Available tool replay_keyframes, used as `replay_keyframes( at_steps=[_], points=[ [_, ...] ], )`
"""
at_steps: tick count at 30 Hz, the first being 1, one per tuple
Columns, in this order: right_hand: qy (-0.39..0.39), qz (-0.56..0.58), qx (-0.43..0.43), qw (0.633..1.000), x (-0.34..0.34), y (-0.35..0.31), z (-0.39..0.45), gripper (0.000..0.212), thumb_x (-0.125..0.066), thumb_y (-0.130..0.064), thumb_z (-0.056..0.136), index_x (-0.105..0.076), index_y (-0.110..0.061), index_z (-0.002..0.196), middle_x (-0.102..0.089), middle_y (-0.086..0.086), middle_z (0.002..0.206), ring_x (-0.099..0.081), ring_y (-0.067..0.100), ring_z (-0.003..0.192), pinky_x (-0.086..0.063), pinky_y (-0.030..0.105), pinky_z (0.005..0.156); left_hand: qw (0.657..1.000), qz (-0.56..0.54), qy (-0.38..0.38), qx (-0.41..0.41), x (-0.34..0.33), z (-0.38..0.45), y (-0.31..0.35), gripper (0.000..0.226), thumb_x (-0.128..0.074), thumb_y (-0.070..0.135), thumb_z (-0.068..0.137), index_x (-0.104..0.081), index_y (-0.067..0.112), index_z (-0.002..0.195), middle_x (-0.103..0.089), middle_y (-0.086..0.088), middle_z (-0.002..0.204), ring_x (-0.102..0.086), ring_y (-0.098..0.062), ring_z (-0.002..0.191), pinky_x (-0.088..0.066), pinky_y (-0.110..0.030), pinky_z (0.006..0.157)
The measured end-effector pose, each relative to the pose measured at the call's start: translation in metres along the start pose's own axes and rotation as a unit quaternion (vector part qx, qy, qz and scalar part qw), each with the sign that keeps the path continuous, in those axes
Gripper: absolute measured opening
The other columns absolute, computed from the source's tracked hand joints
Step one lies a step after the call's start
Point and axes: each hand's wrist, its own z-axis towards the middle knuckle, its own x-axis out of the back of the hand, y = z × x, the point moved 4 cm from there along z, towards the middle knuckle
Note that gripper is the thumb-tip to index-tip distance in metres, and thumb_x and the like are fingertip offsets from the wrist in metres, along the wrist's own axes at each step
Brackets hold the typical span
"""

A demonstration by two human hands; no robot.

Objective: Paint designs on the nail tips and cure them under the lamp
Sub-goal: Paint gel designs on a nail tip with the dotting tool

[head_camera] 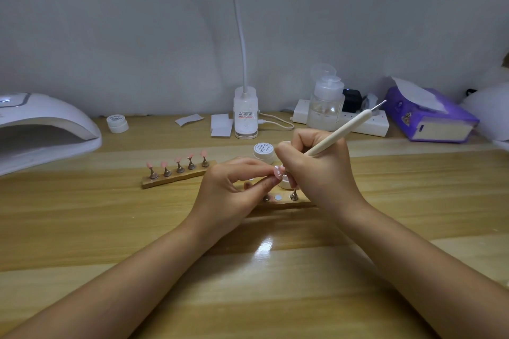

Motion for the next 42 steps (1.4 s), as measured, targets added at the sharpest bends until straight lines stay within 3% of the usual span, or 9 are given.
replay_keyframes(
  at_steps=[6, 10, 20, 26, 30, 35, 38, 42],
  points=[
    [0.007, -0.002, 0.002, 1.0, 0.001, 0.001, 0.0, 0.044, -0.057, 0.004, 0.073, -0.036, -0.015, 0.04, -0.038, -0.006, 0.033, -0.039, 0.011, 0.036, -0.037, 0.022, 0.042, 1.0, 0.003, 0.001, 0.001, 0.0, 0.0, 0.0, 0.021, -0.065, 0.018, 0.075, -0.07, 0.011, 0.094, -0.07, 0.003, 0.082, -0.065, -0.008, 0.078, -0.052, -0.027, 0.073],
    [0.004, 0.001, 0.003, 1.0, 0.0, 0.001, 0.0, 0.045, -0.057, 0.002, 0.071, -0.038, -0.02, 0.037, -0.04, -0.005, 0.032, -0.041, 0.008, 0.034, -0.037, 0.018, 0.04, 1.0, 0.002, 0.0, -0.006, 0.0, 0.0, 0.0, 0.019, -0.065, 0.019, 0.076, -0.07, 0.013, 0.094, -0.07, 0.004, 0.082, -0.065, -0.007, 0.077, -0.052, -0.023, 0.072],
    [0.009, -0.002, 0.0, 1.0, 0.001, 0.003, 0.0, 0.041, -0.057, 0.003, 0.073, -0.038, -0.013, 0.041, -0.039, -0.003, 0.034, -0.041, 0.01, 0.036, -0.037, 0.02, 0.04, 1.0, 0.002, 0.002, -0.005, 0.0, 0.001, 0.001, 0.022, -0.065, 0.018, 0.075, -0.068, 0.013, 0.096, -0.069, 0.007, 0.083, -0.065, -0.007, 0.078, -0.053, -0.024, 0.072],
    [0.034, 0.064, -0.031, 0.997, 0.006, -0.002, 0.003, 0.041, -0.062, -0.016, 0.083, -0.046, -0.006, 0.047, -0.042, -0.006, 0.035, -0.043, 0.006, 0.033, -0.042, 0.022, 0.042, 1.0, -0.001, 0.008, 0.015, 0.0, 0.001, 0.002, 0.021, -0.065, 0.018, 0.075, -0.072, 0.006, 0.091, -0.069, 0.002, 0.078, -0.064, -0.004, 0.072, -0.05, -0.019, 0.069],
    [0.081, 0.131, -0.056, 0.987, 0.012, -0.006, 0.008, 0.046, -0.059, -0.043, 0.079, -0.052, -0.02, 0.04, -0.039, -0.008, 0.036, -0.043, 0.002, 0.039, -0.05, 0.019, 0.048, 1.0, -0.004, 0.012, 0.026, 0.0, 0.0, 0.002, 0.021, -0.065, 0.018, 0.074, -0.072, 0.005, 0.089, -0.068, 0.007, 0.077, -0.062, 0.002, 0.072, -0.046, -0.013, 0.07],
    [0.054, 0.091, -0.012, 0.994, 0.014, -0.004, 0.002, 0.024, -0.054, -0.026, 0.091, -0.05, -0.021, 0.067, -0.044, -0.009, 0.039, -0.045, 0.002, 0.036, -0.056, 0.03, 0.053, 0.999, -0.007, 0.013, 0.031, 0.0, 0.001, 0.0, 0.02, -0.066, 0.018, 0.074, -0.073, 0.006, 0.089, -0.069, 0.006, 0.078, -0.063, 0.001, 0.073, -0.048, -0.015, 0.07],
    [0.018, 0.085, -0.008, 0.996, 0.017, 0.005, 0.0, 0.013, -0.059, -0.019, 0.087, -0.05, -0.026, 0.084, -0.054, -0.005, 0.046, -0.052, 0.004, 0.045, -0.054, 0.026, 0.058, 0.999, -0.005, 0.012, 0.034, 0.0, 0.001, -0.001, 0.017, -0.066, 0.017, 0.074, -0.073, 0.008, 0.087, -0.068, 0.01, 0.075, -0.062, 0.002, 0.071, -0.047, -0.016, 0.069],
    [-0.042, 0.125, -0.048, 0.99, 0.012, 0.016, 0.0, 0.02, -0.071, -0.021, 0.073, -0.056, -0.032, 0.064, -0.057, -0.01, 0.056, -0.059, 0.01, 0.065, -0.055, 0.033, 0.073, 0.999, 0.009, 0.01, 0.034, 0.001, 0.001, -0.001, 0.015, -0.069, 0.01, 0.075, -0.073, 0.007, 0.089, -0.068, 0.007, 0.076, -0.063, 0.0, 0.072, -0.049, -0.021, 0.07]
  ],
)
